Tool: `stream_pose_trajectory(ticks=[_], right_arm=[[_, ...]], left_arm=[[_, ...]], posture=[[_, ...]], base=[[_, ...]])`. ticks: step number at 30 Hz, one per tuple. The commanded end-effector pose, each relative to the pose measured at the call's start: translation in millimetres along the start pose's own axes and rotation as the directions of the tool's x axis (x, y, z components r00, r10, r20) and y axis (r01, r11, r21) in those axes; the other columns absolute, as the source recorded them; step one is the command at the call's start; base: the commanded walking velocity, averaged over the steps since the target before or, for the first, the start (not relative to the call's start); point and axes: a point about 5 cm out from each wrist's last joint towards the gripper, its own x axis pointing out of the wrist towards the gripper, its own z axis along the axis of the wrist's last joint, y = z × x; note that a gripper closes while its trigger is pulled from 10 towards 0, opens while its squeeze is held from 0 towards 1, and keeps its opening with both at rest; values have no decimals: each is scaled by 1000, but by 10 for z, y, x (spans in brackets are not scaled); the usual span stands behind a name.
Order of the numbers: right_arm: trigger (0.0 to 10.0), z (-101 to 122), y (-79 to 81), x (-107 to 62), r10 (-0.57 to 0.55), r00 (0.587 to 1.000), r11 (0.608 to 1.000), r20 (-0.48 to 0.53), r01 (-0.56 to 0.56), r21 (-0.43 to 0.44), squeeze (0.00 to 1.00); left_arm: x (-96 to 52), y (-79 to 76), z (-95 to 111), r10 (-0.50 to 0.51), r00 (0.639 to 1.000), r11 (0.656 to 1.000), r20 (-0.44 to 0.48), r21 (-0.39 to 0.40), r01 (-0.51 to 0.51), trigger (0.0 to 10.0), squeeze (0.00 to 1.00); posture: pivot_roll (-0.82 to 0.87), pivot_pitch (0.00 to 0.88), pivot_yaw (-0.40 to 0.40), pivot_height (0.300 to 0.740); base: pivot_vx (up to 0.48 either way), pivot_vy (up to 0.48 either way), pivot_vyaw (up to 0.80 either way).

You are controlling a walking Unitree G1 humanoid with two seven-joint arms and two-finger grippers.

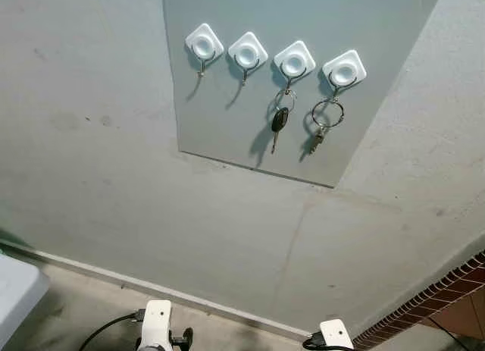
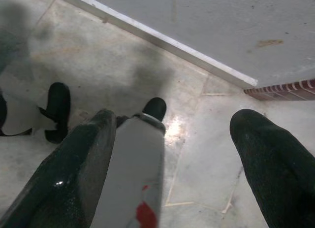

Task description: Hang keys on a hook

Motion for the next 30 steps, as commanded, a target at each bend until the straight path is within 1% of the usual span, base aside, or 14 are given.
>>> stream_pose_trajectory(ticks=[1,24,26,27,29,30], right_arm=[[10000,-10,-33,-9,-5,1000,1000,-7,5,-5,0],[10000,-6,-3,0,-9,1000,1000,-1,9,23,0],[10000,-7,1,1,-12,1000,999,1,12,34,0],[10000,-10,7,1,-13,1000,999,2,12,46,0],[10000,-10,7,1,-13,1000,999,2,12,46,0],[10000,-9,23,5,-10,1000,998,6,9,60,0]], left_arm=[[2,3,6,5,1000,1000,-1,-1,-5,10000,0],[10,2,40,-4,1000,1000,3,18,4,10000,0],[9,2,37,-7,1000,1000,0,28,7,10000,0],[9,1,32,-13,1000,999,-7,49,14,10000,0],[9,1,32,-13,1000,999,-7,49,14,10000,0],[7,6,25,-16,1000,998,-14,63,17,10000,0]], posture=[[48,0,-83,732],[35,0,-60,732],[27,0,-44,732],[27,0,-44,732],[27,0,-44,732],[19,0,-33,732]], base=[[0,0,0],[0,0,0],[0,0,0],[0,0,0],[0,0,0],[0,0,0]])
